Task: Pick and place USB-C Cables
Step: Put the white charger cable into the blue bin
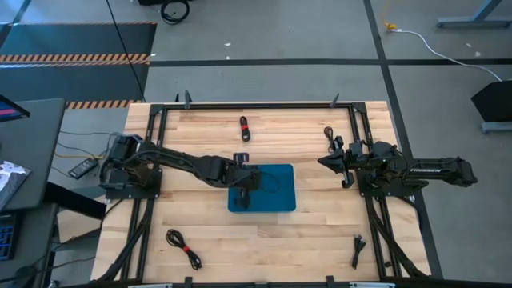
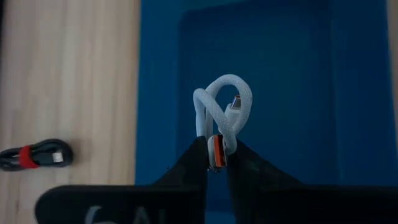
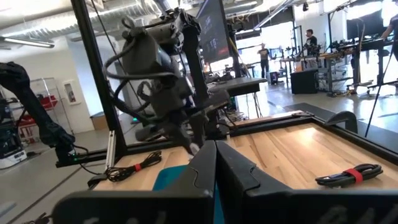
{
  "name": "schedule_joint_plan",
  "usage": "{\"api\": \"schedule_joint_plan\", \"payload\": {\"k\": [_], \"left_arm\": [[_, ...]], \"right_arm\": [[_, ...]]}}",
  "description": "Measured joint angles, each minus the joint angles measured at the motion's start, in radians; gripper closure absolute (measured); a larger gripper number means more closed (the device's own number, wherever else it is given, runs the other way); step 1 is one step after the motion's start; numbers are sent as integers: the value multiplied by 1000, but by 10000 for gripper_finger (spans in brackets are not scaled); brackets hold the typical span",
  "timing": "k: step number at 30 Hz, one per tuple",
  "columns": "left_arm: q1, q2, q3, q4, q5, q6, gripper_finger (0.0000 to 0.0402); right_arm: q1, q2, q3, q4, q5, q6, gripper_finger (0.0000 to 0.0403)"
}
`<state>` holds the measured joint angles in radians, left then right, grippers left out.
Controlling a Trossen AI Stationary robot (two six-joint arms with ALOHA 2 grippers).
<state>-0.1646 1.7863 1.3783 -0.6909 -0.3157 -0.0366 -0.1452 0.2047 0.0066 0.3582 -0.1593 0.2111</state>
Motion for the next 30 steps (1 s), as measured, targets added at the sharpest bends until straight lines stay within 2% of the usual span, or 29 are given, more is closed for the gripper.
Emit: {"api": "schedule_joint_plan", "payload": {"k": [5,8,14,20,23,30], "left_arm": [[-4,2,-25,6,62,47,359],[-12,2,-34,-42,107,126,359],[-65,17,-33,-61,94,383,359],[-74,47,-33,-85,84,446,358],[-74,61,-33,-93,82,451,345],[-85,63,-33,-106,84,503,289]], "right_arm": [[0,0,0,-16,0,0,388],[0,0,0,-17,-1,0,388],[0,0,0,-18,0,0,388],[0,1,0,-20,-2,0,388],[0,5,0,-24,-3,0,388],[0,17,0,-19,-4,0,388]]}}
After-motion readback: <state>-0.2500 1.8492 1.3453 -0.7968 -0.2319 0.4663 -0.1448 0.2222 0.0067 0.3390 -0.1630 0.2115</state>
